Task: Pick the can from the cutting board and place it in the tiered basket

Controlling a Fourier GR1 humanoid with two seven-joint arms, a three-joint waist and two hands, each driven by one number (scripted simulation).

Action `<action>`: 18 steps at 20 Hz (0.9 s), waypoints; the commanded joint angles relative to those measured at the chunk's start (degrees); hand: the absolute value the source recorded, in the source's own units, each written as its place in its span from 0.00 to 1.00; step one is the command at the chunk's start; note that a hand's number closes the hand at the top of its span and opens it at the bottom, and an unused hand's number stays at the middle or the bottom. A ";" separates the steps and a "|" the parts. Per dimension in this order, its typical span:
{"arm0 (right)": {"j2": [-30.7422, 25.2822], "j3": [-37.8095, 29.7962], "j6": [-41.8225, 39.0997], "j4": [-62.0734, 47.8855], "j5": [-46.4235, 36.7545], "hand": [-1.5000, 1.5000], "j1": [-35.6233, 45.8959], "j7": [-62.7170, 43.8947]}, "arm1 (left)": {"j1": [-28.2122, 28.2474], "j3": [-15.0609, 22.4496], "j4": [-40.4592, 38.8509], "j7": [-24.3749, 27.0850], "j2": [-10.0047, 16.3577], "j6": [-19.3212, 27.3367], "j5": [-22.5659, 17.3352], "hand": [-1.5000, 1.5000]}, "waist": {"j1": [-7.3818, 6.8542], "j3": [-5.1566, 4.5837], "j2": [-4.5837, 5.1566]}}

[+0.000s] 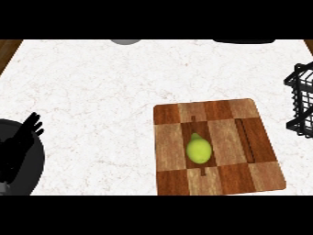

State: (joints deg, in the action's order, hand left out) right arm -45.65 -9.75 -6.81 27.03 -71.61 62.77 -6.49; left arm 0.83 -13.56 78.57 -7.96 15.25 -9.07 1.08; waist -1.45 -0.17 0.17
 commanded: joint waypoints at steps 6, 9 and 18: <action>-1.39 -5.29 -0.17 -6.41 2.92 0.00 1.66 -4.77 | -2.33 -1.33 0.39 -4.32 0.72 -0.98 -2.08 0.50 | 0.03 0.22 0.27; -2.67 -7.46 3.70 -4.59 5.28 0.00 1.22 -1.19 | -1.45 -1.13 -3.34 1.72 0.51 -0.50 0.04 0.50 | 0.38 0.19 0.24; -9.41 -18.88 5.72 -0.73 14.94 0.00 3.93 -7.68 | 2.35 -2.45 2.37 -2.83 1.31 -2.32 -2.79 0.50 | 0.94 0.21 -0.27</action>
State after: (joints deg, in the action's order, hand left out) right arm -50.90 -24.11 -0.35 26.38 -60.17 65.93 -11.99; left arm 1.71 -14.64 79.91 -9.54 15.58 -9.69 0.32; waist -0.56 0.04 -0.10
